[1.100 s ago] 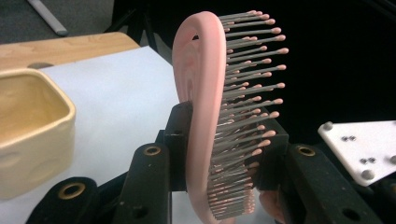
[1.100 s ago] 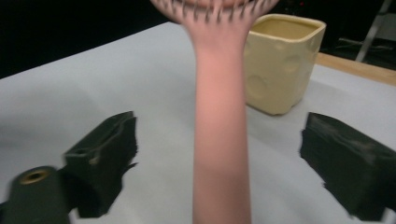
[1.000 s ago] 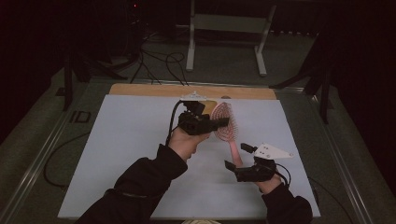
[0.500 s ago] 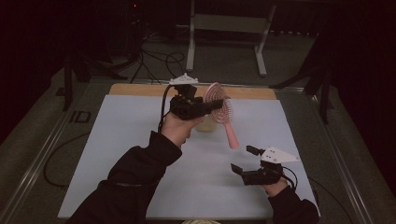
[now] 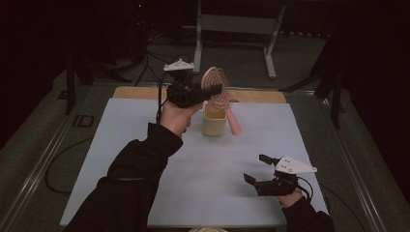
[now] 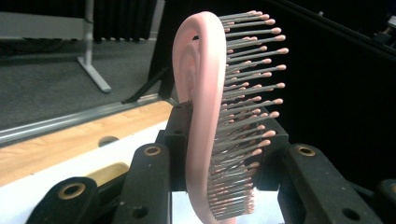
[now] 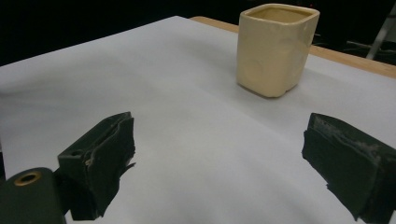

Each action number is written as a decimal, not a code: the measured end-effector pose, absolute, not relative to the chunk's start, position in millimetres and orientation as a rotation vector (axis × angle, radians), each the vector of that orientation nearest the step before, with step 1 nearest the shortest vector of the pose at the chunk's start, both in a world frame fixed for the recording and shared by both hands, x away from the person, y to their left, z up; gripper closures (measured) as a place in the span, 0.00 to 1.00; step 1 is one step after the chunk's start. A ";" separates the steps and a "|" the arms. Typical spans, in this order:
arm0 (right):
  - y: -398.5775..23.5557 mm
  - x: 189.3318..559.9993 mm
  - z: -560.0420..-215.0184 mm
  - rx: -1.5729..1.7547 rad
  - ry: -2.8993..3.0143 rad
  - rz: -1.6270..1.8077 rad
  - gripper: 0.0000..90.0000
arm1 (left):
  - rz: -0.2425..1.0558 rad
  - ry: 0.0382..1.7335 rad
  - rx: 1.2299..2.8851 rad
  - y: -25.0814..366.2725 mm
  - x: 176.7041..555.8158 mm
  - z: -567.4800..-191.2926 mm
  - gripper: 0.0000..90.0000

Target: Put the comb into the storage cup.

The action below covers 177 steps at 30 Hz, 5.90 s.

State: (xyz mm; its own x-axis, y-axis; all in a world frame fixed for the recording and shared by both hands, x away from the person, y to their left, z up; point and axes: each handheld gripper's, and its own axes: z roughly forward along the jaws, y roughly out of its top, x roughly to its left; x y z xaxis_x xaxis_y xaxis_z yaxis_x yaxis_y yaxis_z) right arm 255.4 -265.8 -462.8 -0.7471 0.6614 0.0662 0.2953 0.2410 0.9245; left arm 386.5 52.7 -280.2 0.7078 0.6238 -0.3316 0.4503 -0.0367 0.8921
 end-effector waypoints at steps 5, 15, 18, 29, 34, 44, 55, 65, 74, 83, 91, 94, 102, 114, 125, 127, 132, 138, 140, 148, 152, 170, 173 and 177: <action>-266.0 253.8 -463.5 0.883 2.181 1.510 0.10 | 0.205 0.890 1.650 60.4 395.7 -274.1 0.74; -264.7 253.4 -461.7 0.865 2.181 1.524 0.10 | 0.290 0.942 1.613 71.1 415.6 -271.1 0.74; -264.4 253.1 -461.5 0.860 2.179 1.519 0.10 | 0.309 0.970 1.603 74.9 423.3 -274.2 0.74; -264.6 253.4 -461.7 0.861 2.177 1.528 0.10 | 0.354 1.035 1.591 75.2 439.5 -289.7 0.74; -265.2 253.3 -461.3 0.851 2.176 1.535 0.10 | 0.367 1.072 1.599 74.0 447.0 -302.1 0.74; -264.2 253.2 -461.2 0.853 2.176 1.535 0.10 | 0.362 1.091 1.611 69.3 453.2 -319.7 0.74; -264.6 253.3 -461.6 0.847 2.179 1.538 0.10 | 0.338 1.107 1.624 62.1 459.6 -339.2 0.74; -265.2 253.0 -461.1 0.844 2.179 1.537 0.10 | 0.342 1.119 1.649 55.6 462.7 -352.3 0.74; -264.7 253.2 -461.6 0.848 2.181 1.541 0.10 | 0.336 1.118 1.688 50.7 464.0 -362.8 0.74; -264.8 253.2 -461.6 0.851 2.181 1.542 0.10 | 0.318 1.114 1.705 46.9 464.4 -373.0 0.73; -264.6 253.2 -461.8 0.850 2.182 1.542 0.10 | 0.302 1.112 1.726 46.5 465.3 -383.9 0.73; -264.6 253.2 -461.9 0.848 2.184 1.541 0.10 | 0.294 1.117 1.726 48.0 466.2 -388.3 0.73; -263.8 253.3 -462.8 0.847 2.192 1.539 0.10 | 0.276 1.121 1.735 50.7 467.9 -398.9 0.73; -264.0 253.5 -463.3 0.851 2.197 1.537 0.10 | 0.253 1.133 1.727 55.8 470.9 -405.5 0.71; -263.7 254.0 -463.9 0.854 2.202 1.534 0.10 | 0.233 1.195 1.811 54.2 474.2 -404.5 0.11; -263.7 253.7 -463.4 0.856 2.199 1.537 0.10 | 0.211 1.191 1.821 54.1 473.8 -404.2 0.02; -264.4 253.8 -462.7 0.853 2.191 1.539 0.10 | 0.199 1.101 1.860 55.1 468.9 -401.4 0.00; -264.9 253.8 -461.8 0.855 2.183 1.538 0.10 | 0.196 1.064 1.860 59.9 464.5 -395.6 0.00; -264.8 253.8 -461.6 0.856 2.181 1.540 0.10 | 0.191 1.049 1.859 62.6 463.3 -394.0 0.00; -264.3 255.8 -461.9 0.858 2.181 1.544 0.10 | 0.192 1.003 1.873 71.0 458.5 -386.0 0.00; -264.3 256.8 -462.3 0.854 2.185 1.547 0.10 | 0.193 0.984 1.876 76.6 456.3 -380.6 0.00; -264.6 256.3 -462.5 0.855 2.182 1.541 0.10 | 0.115 0.819 1.880 100.1 439.4 -373.2 0.00; -263.7 255.7 -462.4 0.853 2.187 1.537 0.10 | 0.103 0.796 1.880 102.5 437.4 -373.7 0.00; -263.1 255.9 -462.4 0.850 2.187 1.539 0.10 | 0.104 0.774 1.875 108.2 433.5 -373.3 0.00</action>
